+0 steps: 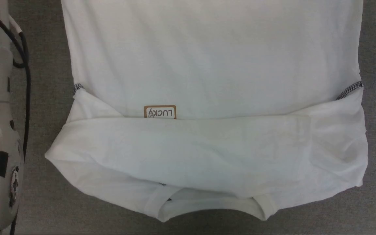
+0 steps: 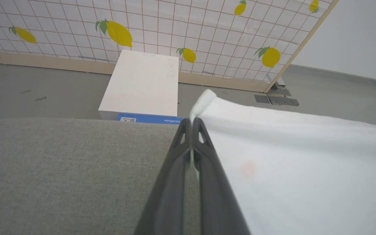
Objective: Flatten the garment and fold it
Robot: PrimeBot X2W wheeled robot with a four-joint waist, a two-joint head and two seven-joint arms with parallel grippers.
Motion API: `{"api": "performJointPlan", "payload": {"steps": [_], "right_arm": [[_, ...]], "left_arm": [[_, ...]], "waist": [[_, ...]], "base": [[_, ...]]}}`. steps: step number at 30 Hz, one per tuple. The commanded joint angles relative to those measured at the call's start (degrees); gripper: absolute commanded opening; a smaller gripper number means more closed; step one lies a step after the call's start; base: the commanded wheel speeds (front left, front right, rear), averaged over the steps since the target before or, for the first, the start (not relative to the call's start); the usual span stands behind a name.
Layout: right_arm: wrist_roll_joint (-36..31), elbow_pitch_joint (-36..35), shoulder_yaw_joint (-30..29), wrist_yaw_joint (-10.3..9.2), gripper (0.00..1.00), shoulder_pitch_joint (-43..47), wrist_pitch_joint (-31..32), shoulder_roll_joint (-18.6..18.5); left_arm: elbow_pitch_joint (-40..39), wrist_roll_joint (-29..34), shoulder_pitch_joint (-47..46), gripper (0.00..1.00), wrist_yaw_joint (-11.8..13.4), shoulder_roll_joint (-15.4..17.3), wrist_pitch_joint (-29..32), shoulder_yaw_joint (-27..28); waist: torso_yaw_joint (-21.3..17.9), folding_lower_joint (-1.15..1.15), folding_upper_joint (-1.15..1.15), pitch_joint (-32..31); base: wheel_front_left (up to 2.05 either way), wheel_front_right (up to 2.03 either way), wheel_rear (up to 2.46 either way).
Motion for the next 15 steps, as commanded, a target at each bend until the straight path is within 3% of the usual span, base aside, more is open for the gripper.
{"api": "performJointPlan", "payload": {"steps": [1,8,15], "right_arm": [[-0.7,0.5,-1.0,-0.09,0.0,-1.3,-1.1,0.1],[-0.2,3.0,-0.8,-0.09,0.0,1.6,-3.3,0.6],[5.1,2.3,0.8,-0.09,0.0,10.2,-5.8,-1.3]], "left_arm": [[0.5,0.3,-1.2,0.0,-0.3,0.2,-1.8,0.1],[3.4,-2.3,1.8,0.0,-2.6,-1.8,-5.3,-0.9],[1.3,-7.8,10.9,0.0,-3.5,-3.3,-6.2,-5.1]], "waist": [[0.7,0.0,0.0,-0.8],[2.3,0.0,0.0,-6.5],[4.3,0.0,0.0,-15.8]], "base": [[0.0,0.0,0.0],[0.0,0.0,0.0],[0.0,0.0,0.0]]}}
